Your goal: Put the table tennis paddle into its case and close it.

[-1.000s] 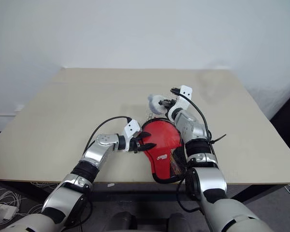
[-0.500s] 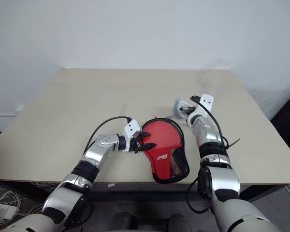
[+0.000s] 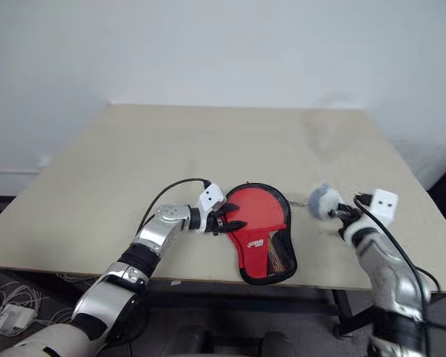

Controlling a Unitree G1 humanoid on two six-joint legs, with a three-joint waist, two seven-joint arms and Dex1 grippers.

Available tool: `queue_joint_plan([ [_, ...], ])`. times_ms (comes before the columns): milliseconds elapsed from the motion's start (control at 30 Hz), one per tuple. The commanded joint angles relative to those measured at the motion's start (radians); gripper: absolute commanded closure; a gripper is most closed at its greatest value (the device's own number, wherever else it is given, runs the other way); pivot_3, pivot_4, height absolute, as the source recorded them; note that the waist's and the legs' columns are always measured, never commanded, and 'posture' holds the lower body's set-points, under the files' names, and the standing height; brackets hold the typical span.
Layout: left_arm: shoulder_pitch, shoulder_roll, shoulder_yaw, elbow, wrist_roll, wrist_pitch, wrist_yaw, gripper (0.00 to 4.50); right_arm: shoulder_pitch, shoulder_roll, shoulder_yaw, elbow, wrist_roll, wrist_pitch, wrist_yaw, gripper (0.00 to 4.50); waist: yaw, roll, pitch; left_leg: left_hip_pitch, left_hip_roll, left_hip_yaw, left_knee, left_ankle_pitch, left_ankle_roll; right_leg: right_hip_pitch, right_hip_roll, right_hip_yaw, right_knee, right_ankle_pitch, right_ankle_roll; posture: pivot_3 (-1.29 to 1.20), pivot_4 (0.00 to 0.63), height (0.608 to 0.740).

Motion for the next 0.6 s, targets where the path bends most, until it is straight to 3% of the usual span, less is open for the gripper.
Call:
queue_joint_plan([
  [33, 0.001, -0.004, -0.033, 0.078, 0.031, 0.014, -0.026, 1.41, 0.135, -0.045, -0.110, -0.182, 0.064, 0.040, 0.035, 4.47, 0.003, 0.000, 0.000, 0.000, 0.000, 0.000, 0.000, 0.000, 0.000, 0.000, 0.000, 0.000, 0.000, 0.000, 0.000, 0.00, 0.000, 0.728],
  [367, -0.049, -0.038, -0.042, 0.172, 0.048, -0.032, -0.052, 1.41, 0.656, -0.093, -0.181, -0.563, 0.175, 0.011, 0.258, 4.47, 0.014, 0.000, -0.001, 0.000, 0.000, 0.000, 0.001, -0.001, 0.001, 0.001, 0.000, 0.000, -0.002, -0.004, 0.001, 0.00, 0.000, 0.728],
  [600, -0.078, -0.051, -0.038, 0.224, 0.056, -0.053, -0.062, 1.41, 0.929, -0.048, -0.210, -0.673, 0.162, -0.079, 0.347, 4.47, 0.022, -0.002, -0.001, -0.001, 0.000, 0.000, 0.002, -0.002, 0.000, 0.001, -0.001, -0.001, -0.003, -0.005, 0.003, 0.00, 0.000, 0.728],
])
